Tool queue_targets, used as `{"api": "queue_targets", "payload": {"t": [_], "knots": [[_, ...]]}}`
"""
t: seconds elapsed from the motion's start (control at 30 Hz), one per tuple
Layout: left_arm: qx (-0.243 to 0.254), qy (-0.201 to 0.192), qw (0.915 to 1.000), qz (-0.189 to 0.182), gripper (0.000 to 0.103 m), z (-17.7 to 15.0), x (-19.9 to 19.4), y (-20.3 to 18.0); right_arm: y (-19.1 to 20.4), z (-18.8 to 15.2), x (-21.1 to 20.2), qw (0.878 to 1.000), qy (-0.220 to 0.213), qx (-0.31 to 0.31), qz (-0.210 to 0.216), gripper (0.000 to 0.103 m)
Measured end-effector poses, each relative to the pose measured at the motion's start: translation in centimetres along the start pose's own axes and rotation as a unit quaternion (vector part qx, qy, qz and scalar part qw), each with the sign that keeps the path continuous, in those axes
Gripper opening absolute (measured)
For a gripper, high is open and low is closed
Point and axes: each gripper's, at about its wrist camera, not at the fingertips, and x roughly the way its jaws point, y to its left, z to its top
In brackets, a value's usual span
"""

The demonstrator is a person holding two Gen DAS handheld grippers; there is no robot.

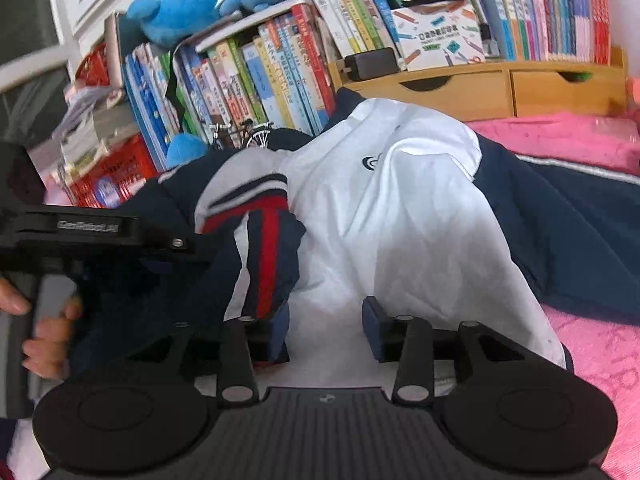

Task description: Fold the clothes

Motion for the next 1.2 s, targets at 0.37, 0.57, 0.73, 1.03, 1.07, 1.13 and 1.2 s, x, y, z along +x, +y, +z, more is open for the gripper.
{"api": "queue_targets", "payload": {"t": [0.37,0.57,0.73,1.03,1.07,1.13,1.2], "knots": [[0.011,-0.167,0.979,0.116,0.012,3.3,-10.5,3.2,-1.2,0.1,0.3,0.998,-0.004,0.036,0.049,0.061],[0.064,-0.243,0.9106,0.328,0.012,6.9,-19.8,10.3,-0.7,0.2,0.3,0.998,-0.004,0.022,0.056,0.073],[-0.002,-0.264,0.8511,0.454,0.012,7.7,-27.2,20.4,0.4,0.5,0.1,0.998,0.004,0.011,0.054,0.085],[-0.079,-0.179,0.8299,0.523,0.012,5.5,-25.9,31.4,1.6,0.8,0.6,0.999,0.028,-0.003,0.037,0.087],[-0.083,-0.167,0.8281,0.529,0.012,5.3,-25.1,32.1,1.7,0.8,0.6,0.999,0.029,-0.005,0.035,0.088],[-0.091,-0.16,0.821,0.541,0.013,4.9,-24.1,33.2,2.0,0.8,0.8,0.999,0.031,-0.01,0.03,0.088],[-0.094,-0.163,0.8124,0.552,0.013,4.8,-23.3,33.8,2.3,0.9,0.9,0.999,0.036,-0.021,0.024,0.088]]}}
